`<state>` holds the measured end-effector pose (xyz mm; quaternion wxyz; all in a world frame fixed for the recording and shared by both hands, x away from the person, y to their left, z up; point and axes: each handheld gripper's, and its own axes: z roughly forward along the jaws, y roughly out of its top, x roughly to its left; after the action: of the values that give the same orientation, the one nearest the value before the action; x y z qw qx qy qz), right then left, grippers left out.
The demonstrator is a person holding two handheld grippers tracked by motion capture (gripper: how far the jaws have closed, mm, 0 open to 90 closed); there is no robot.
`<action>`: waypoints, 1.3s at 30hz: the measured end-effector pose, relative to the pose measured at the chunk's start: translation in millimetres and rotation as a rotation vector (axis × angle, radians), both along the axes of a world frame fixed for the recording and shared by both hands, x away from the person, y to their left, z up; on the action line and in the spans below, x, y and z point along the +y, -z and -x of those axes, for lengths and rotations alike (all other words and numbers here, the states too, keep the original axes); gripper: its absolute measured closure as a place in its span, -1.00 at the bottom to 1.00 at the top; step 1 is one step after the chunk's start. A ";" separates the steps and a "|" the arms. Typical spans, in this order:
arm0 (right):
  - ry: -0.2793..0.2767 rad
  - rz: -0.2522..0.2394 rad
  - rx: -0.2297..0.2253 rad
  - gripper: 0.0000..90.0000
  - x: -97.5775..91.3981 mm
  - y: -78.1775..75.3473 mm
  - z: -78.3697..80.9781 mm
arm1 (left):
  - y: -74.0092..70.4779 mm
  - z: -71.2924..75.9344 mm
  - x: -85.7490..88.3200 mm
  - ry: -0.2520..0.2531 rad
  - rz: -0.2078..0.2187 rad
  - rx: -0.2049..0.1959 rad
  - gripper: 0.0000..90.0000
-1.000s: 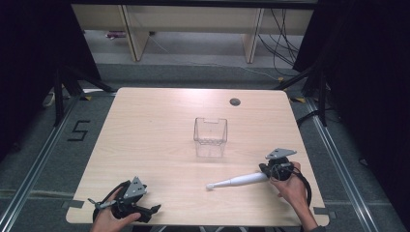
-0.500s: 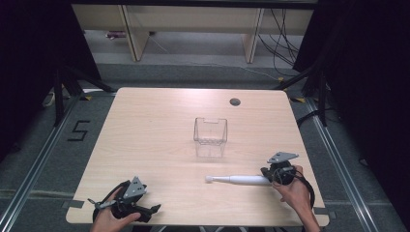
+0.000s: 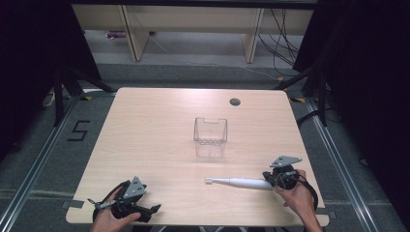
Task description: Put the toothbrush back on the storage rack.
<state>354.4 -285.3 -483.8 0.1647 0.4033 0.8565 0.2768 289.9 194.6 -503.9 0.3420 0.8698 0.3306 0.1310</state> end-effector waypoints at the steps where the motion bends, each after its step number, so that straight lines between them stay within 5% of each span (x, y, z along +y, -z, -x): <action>1: 0.019 -0.016 0.000 1.00 1.5 1.0 2.0 | 0.1 0.0 0.0 0.000 0.000 0.000 -0.67; 8: -0.020 0.002 -0.013 0.99 -1.3 -0.5 7.3 | -0.2 0.2 0.1 -0.001 0.002 0.000 -0.67; 9: 0.007 -0.009 0.018 0.99 -1.1 -2.2 10.3 | -0.2 0.0 0.3 -0.001 -0.001 0.000 -0.67; 17: -0.011 -0.011 0.006 0.99 -6.3 -0.7 16.3 | 0.0 0.1 0.1 0.000 -0.002 -0.001 -0.67; 19: 0.014 -0.022 0.039 0.98 -7.1 -1.5 21.9 | -0.1 0.1 0.1 0.000 -0.002 -0.002 -0.67; 23: 0.012 -0.024 0.015 0.97 -8.0 -0.6 24.7 | -0.4 0.2 0.4 0.001 -0.002 -0.002 -0.67; 27: 0.026 -0.035 0.058 0.96 -7.5 -2.4 31.8 | -0.2 0.2 -0.1 0.003 -0.004 -0.002 -0.67; 29: 0.010 -0.033 0.022 0.96 -7.4 -0.1 33.0 | 0.0 0.2 -0.1 -0.001 -0.002 -0.002 -0.67; 30: 0.006 -0.021 0.045 0.95 -7.5 -2.0 34.6 | 0.0 0.1 0.0 -0.002 -0.002 -0.001 -0.67; 33: 0.006 -0.041 0.023 0.94 -6.4 -1.2 37.6 | 0.0 0.2 0.2 -0.001 -0.002 -0.001 -0.67; 39: 0.007 -0.039 0.080 0.94 -3.3 -4.9 49.0 | 0.0 0.2 0.2 -0.002 -0.002 -0.002 -0.67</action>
<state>305.3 -288.6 -478.9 0.1235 0.4203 0.8554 0.2765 289.7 194.8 -503.9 0.3413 0.8697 0.3310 0.1324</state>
